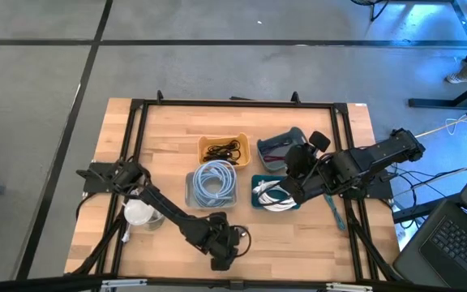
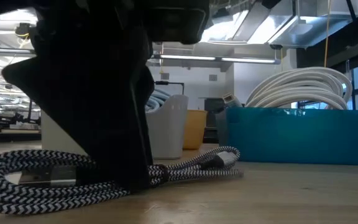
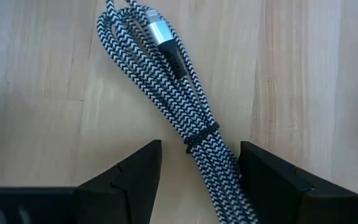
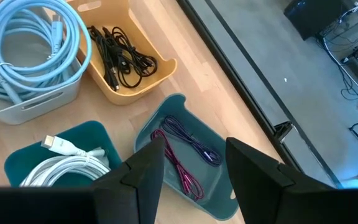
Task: Pick & Place USB Port
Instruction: Put the patterned white USB cable into the green bin
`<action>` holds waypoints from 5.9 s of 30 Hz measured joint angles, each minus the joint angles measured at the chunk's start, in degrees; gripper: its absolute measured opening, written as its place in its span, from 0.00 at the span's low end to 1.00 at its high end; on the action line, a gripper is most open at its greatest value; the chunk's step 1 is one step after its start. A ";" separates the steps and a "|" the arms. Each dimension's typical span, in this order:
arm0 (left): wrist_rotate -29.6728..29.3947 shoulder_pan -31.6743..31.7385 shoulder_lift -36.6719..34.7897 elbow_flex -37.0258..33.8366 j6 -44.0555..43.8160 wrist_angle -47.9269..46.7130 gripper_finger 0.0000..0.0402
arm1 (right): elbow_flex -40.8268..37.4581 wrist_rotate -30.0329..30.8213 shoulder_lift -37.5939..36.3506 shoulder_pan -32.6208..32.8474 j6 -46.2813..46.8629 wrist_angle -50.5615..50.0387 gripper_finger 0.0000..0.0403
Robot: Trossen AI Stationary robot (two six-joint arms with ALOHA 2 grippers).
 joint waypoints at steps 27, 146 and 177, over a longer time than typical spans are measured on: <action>-9.24 -4.53 -3.37 3.26 12.94 2.57 0.03 | 0.00 -0.08 0.00 0.00 0.00 -0.09 0.43; 9.91 27.52 -55.91 -58.16 33.97 76.12 0.42 | -43.91 -31.69 3.43 -37.92 -41.50 50.35 0.20; 12.14 27.52 -55.91 -58.18 33.55 77.64 0.41 | -32.73 -37.79 3.43 -37.92 -37.15 35.65 0.37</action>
